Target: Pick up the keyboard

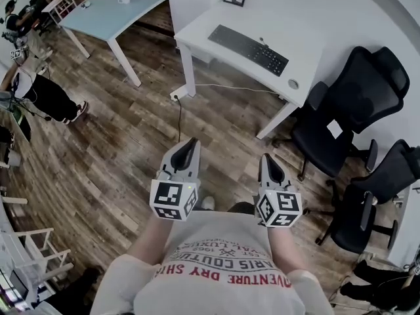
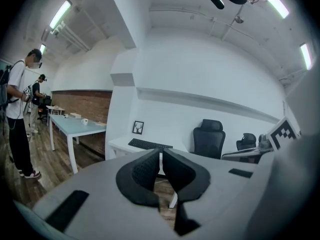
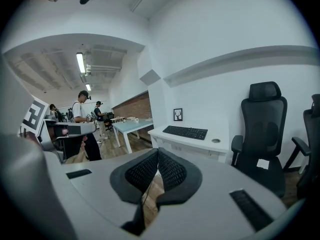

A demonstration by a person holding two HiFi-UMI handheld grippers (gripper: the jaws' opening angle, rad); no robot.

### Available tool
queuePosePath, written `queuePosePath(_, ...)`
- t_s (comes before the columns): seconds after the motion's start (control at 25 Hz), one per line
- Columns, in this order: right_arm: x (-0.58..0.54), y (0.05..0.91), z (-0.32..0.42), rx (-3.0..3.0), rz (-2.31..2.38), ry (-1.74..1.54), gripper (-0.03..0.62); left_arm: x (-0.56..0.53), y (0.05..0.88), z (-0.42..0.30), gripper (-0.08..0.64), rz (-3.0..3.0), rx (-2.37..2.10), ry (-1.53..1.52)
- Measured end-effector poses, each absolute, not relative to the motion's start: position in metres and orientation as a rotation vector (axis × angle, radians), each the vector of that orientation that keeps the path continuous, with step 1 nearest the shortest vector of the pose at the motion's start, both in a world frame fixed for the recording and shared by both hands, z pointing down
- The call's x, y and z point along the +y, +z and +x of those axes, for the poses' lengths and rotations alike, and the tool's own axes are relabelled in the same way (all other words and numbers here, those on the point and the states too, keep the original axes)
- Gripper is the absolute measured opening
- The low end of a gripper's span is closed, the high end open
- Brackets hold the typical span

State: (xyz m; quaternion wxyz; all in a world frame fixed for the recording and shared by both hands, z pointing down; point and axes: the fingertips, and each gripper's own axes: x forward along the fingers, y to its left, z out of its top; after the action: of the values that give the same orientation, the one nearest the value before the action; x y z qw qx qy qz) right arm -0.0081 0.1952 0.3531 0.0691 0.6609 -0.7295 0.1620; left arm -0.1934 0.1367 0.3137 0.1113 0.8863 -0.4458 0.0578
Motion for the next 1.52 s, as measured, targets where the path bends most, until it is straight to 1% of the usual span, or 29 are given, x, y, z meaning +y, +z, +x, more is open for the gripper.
queuePosePath(0.28, 0.138, 0.363, -0.008, -2.180, 1.964, 0.494, 0.026, 0.084, 0.326, -0.208, 0.040, 2.551, -1.352, 0.156)
queuePosePath(0.52, 0.077, 0.378, 0.006, -2.197, 1.933, 0.517, 0.025, 0.027, 0.339, -0.200, 0.040, 2.520, -1.397, 0.177)
queuePosePath(0.84, -0.033, 0.389, 0.060, -2.200, 1.915, 0.572, 0.026, -0.079, 0.338, -0.147, 0.040, 2.513, -1.425, 0.218)
queuePosePath(1.12, -0.120, 0.392, 0.132, -2.185, 1.931, 0.603, 0.026, -0.169, 0.341, -0.078, 0.040, 2.507, -1.414, 0.250)
queuePosePath(1.36, -0.161, 0.400, 0.184, -2.149, 1.991, 0.679, 0.026, -0.219, 0.350, -0.026, 0.040, 2.522, -1.383, 0.303)
queuePosePath(1.52, -0.170, 0.414, 0.208, -2.084, 2.051, 0.742, 0.026, -0.238, 0.360, 0.002, 0.040, 2.551, -1.308, 0.363)
